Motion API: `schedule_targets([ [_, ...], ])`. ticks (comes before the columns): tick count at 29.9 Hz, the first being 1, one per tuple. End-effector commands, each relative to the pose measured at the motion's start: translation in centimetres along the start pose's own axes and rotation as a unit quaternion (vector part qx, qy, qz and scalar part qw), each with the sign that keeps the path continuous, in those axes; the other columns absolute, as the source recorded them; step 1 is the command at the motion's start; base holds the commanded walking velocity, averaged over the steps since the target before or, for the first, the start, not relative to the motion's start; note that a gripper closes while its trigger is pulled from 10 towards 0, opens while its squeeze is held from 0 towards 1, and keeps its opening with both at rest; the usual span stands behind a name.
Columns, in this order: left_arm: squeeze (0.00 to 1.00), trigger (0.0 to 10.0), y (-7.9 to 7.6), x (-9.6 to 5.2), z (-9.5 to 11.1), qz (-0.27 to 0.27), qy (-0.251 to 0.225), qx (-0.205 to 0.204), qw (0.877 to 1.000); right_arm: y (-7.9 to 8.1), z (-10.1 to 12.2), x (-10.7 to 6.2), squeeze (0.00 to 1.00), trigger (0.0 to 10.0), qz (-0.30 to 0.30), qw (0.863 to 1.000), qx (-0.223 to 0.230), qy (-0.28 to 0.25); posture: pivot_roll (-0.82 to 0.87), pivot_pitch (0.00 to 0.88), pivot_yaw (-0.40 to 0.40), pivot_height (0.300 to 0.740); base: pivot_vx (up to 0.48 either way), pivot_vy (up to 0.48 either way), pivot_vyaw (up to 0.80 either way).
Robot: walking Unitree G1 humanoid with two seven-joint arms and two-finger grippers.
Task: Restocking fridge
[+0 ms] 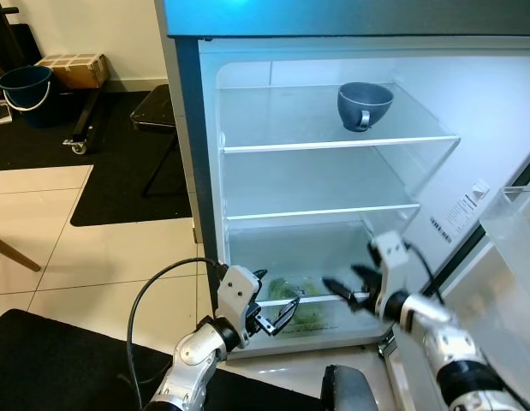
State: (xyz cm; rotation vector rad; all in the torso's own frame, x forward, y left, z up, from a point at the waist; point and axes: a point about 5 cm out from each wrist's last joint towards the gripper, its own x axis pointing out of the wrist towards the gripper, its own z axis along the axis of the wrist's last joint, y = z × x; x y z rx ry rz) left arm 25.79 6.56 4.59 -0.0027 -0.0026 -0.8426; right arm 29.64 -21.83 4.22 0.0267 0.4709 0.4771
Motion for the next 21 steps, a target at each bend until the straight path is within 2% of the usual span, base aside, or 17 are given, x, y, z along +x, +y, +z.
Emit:
schedule_targets([
  [1, 0.00, 10.0, 0.2, -1.2, -1.6, 0.003, 0.038, -0.002, 0.999, -0.2, -2.0, -0.2, 0.00, 10.0, -0.028, 0.999, 0.001, 0.036, 0.09, 0.030, -0.021, 0.524, 0.000, 0.000, 0.00],
  [4, 0.00, 10.0, 0.0, -2.4, -3.4, 0.010, 0.080, -0.021, 0.997, -0.2, -5.7, -0.9, 0.00, 10.0, -0.071, 0.993, 0.025, 0.091, 0.09, 0.033, -0.018, 0.524, 0.000, 0.000, 0.00],
  [5, 0.00, 10.0, 0.0, -2.4, -3.4, 0.010, 0.080, -0.021, 0.997, -0.2, -5.7, -0.9, 0.00, 10.0, -0.071, 0.993, 0.025, 0.091, 0.09, 0.033, -0.018, 0.524, 0.000, 0.000, 0.00],
  [6, 0.00, 10.0, 0.0, -3.0, -4.2, 0.013, 0.098, -0.026, 0.995, 0.1, -6.8, -1.1, 0.00, 10.0, -0.080, 0.991, 0.034, 0.104, 0.09, 0.033, -0.017, 0.524, 0.000, 0.000, 0.00],
  [14, 0.00, 10.0, 0.0, -4.1, -5.5, 0.025, 0.128, -0.034, 0.991, 0.8, -8.2, -1.2, 0.00, 10.0, -0.077, 0.989, 0.045, 0.116, 0.09, 0.030, -0.016, 0.524, 0.000, 0.000, 0.00],
  [21, 0.00, 10.0, 0.7, -5.7, -7.3, 0.079, 0.175, -0.064, 0.979, 1.5, -9.6, -1.1, 0.00, 10.0, -0.083, 0.986, 0.058, 0.129, 0.09, 0.028, -0.019, 0.524, 0.000, 0.000, 0.00],
])
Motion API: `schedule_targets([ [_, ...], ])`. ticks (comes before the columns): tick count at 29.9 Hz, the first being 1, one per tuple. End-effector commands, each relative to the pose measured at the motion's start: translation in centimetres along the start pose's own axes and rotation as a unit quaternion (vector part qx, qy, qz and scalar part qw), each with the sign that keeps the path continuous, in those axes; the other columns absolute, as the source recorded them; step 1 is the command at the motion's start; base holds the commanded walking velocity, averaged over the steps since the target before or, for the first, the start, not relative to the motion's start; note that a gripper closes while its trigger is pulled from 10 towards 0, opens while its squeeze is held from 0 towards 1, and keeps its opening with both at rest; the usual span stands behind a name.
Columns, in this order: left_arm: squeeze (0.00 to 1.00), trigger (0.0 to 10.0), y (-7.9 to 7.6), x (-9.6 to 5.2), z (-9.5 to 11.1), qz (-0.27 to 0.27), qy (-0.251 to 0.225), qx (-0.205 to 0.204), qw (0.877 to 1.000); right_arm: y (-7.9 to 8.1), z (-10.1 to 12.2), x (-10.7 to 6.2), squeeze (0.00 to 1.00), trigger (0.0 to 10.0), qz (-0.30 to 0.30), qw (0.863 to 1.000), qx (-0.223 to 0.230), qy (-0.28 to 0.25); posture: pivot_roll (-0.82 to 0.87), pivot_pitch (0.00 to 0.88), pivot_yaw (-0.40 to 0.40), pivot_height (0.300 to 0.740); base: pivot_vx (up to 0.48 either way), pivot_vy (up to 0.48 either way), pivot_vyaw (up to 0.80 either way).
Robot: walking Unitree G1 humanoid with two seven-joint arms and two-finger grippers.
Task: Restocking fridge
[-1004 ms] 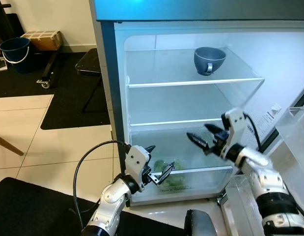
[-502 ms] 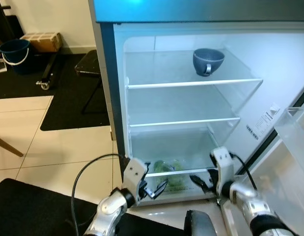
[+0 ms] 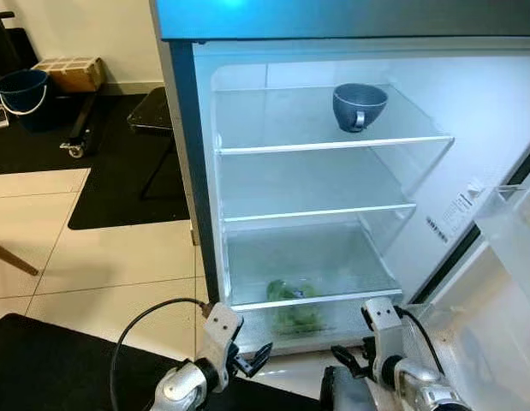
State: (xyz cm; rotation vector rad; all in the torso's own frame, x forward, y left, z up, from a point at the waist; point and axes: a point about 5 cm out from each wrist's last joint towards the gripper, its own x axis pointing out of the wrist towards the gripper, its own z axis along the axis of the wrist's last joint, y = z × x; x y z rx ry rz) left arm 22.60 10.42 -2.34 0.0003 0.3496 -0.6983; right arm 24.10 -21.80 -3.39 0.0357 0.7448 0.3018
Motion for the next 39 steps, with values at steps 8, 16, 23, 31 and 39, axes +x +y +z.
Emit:
schedule_targets([
  [8, 0.00, 10.0, 1.2, -1.2, -1.8, 0.048, 0.041, -0.028, 0.998, 0.7, -0.6, 0.2, 0.00, 10.0, 0.011, 1.000, 0.002, 0.000, 0.09, 0.028, -0.019, 0.524, 0.000, 0.000, 0.00],
  [16, 0.00, 10.0, 1.7, -2.0, -3.0, 0.084, 0.068, -0.037, 0.993, 1.0, -0.3, 0.4, 0.00, 10.0, 0.022, 1.000, 0.004, -0.011, 0.09, 0.028, -0.018, 0.544, 0.000, 0.000, 0.00],
  [23, 0.00, 10.0, 2.1, -2.7, -3.7, 0.102, 0.089, -0.031, 0.990, 0.9, 0.0, 0.4, 0.00, 10.0, 0.023, 1.000, 0.005, -0.019, 0.09, 0.027, -0.018, 0.574, 0.000, 0.000, 0.00],
  [31, 0.00, 10.0, 2.3, -3.2, -4.3, 0.113, 0.107, -0.031, 0.987, 1.0, 0.1, 0.5, 0.00, 10.0, 0.025, 0.999, 0.006, -0.024, 0.10, 0.026, -0.015, 0.603, 0.000, 0.000, 0.00],
  [39, 0.00, 10.0, 2.4, -3.7, -4.8, 0.124, 0.119, -0.034, 0.985, 1.2, 0.0, 0.5, 0.00, 10.0, 0.028, 0.999, 0.012, -0.023, 0.10, 0.022, -0.016, 0.621, 0.000, 0.000, 0.00],
])
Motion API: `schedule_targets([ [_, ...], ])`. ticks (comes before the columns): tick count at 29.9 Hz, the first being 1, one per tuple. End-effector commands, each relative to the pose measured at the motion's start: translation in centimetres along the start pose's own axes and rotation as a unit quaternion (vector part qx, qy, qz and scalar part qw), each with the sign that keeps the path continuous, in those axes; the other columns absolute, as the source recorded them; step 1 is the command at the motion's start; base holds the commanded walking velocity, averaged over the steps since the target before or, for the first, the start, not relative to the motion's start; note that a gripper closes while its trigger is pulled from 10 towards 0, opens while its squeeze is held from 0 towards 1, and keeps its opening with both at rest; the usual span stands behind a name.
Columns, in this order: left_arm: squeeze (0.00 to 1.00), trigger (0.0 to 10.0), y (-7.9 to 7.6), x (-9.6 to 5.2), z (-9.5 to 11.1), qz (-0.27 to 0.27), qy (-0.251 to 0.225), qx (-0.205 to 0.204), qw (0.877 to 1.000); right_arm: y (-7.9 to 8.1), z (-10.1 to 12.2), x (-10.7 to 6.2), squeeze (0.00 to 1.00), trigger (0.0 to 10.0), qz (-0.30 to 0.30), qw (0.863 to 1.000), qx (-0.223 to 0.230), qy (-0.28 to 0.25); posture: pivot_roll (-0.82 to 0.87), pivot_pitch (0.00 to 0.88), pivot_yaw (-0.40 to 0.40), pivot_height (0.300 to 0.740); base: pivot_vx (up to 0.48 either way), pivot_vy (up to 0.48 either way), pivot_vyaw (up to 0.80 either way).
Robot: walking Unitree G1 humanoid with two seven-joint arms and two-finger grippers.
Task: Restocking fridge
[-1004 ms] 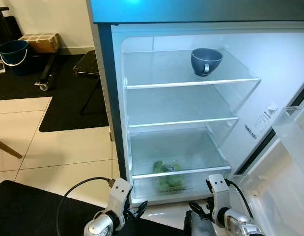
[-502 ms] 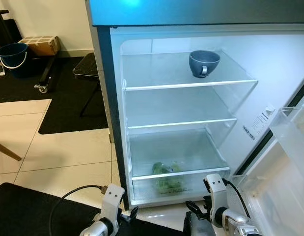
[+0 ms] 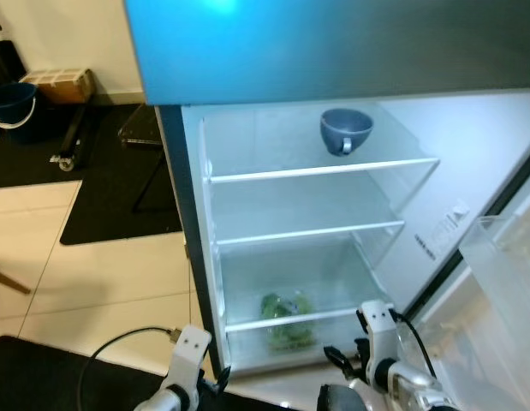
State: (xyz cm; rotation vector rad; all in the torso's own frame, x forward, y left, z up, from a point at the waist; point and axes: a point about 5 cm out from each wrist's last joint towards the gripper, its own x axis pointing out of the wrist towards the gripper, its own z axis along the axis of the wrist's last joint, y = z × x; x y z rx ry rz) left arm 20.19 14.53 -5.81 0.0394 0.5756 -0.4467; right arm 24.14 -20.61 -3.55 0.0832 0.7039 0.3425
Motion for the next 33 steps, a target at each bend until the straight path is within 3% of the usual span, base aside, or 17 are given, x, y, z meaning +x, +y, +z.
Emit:
schedule_targets([
  [1, 0.00, 10.0, 0.54, -0.36, -0.39, 0.007, 0.011, 0.008, 1.000, 0.08, -0.03, 0.04, 0.00, 10.0, 0.002, 1.000, 0.001, -0.001, 0.10, 0.020, -0.016, 0.625, 0.000, 0.000, 0.00],
  [28, 0.00, 10.0, 0.48, -0.48, -1.00, 0.011, 0.036, 0.032, 0.999, -0.02, 0.44, 0.02, 0.00, 10.0, 0.009, 1.000, 0.017, -0.020, 0.10, 0.016, -0.014, 0.740, 0.000, 0.000, 0.00],
  [33, 0.00, 10.0, 0.50, -0.48, -1.03, 0.011, 0.038, 0.034, 0.999, 0.02, 0.45, 0.03, 0.00, 10.0, 0.012, 1.000, 0.019, -0.021, 0.10, 0.015, -0.013, 0.740, 0.000, 0.000, 0.00],
])
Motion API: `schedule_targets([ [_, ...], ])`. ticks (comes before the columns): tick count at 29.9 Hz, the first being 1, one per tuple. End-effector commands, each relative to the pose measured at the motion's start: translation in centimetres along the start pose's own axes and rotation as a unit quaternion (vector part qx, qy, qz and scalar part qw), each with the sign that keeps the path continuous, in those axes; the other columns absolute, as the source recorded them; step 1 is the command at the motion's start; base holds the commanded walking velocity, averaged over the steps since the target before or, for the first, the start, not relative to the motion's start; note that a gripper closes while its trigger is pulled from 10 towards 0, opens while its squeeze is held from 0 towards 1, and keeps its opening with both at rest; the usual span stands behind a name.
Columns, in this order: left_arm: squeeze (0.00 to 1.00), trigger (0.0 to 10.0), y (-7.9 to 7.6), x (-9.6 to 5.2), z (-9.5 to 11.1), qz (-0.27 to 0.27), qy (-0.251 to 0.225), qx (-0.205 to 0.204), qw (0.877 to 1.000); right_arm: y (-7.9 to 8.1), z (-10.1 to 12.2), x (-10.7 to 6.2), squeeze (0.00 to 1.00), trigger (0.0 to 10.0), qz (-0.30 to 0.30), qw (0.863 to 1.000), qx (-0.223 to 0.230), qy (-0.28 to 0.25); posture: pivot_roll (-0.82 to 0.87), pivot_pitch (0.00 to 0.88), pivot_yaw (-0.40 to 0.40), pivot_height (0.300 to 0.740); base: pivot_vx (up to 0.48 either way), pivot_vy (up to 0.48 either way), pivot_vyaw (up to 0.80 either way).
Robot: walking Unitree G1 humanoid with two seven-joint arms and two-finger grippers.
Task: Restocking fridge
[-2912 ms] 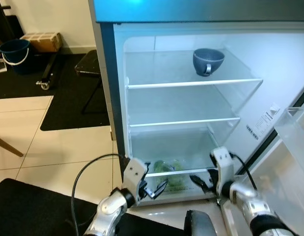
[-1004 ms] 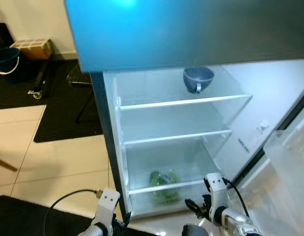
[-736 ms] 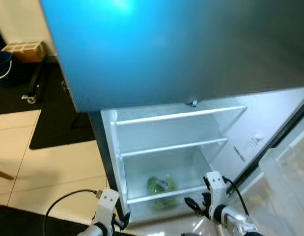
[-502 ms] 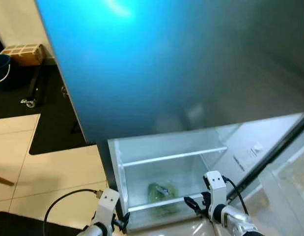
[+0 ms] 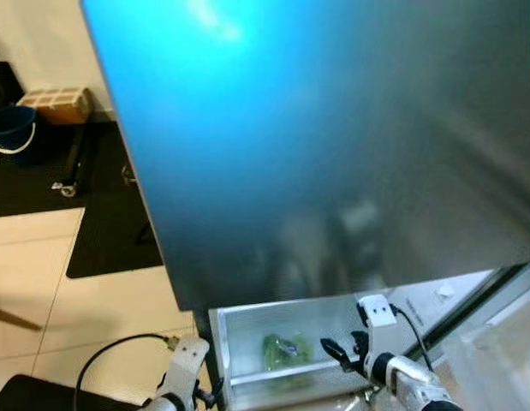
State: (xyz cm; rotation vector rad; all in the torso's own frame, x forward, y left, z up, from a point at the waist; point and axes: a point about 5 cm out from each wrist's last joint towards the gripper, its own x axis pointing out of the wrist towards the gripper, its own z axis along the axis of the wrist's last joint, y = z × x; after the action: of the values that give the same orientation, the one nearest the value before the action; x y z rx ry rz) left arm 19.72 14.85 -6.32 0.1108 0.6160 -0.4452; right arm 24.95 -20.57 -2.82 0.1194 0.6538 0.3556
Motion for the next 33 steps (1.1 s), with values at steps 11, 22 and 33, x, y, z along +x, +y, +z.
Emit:
schedule_targets([
  [11, 0.00, 10.0, 0.4, -0.6, -1.1, 0.011, 0.029, 0.002, 1.000, 0.1, -2.2, -0.5, 0.00, 10.0, -0.019, 0.999, 0.002, 0.039, 0.10, 0.016, -0.015, 0.740, 0.000, 0.000, 0.00],
  [22, 0.00, 10.0, 0.5, -1.2, -2.7, 0.025, 0.074, -0.016, 0.997, -0.6, -5.7, -1.9, 0.00, 10.0, -0.080, 0.991, 0.001, 0.110, 0.10, 0.012, -0.017, 0.740, 0.000, 0.000, 0.00],
  [33, 0.00, 10.0, 0.7, -2.8, -5.8, 0.075, 0.158, -0.093, 0.980, -0.5, -9.4, -3.5, 0.00, 10.0, -0.139, 0.975, 0.024, 0.171, 0.09, 0.001, -0.021, 0.740, 0.000, 0.000, 0.00],
])
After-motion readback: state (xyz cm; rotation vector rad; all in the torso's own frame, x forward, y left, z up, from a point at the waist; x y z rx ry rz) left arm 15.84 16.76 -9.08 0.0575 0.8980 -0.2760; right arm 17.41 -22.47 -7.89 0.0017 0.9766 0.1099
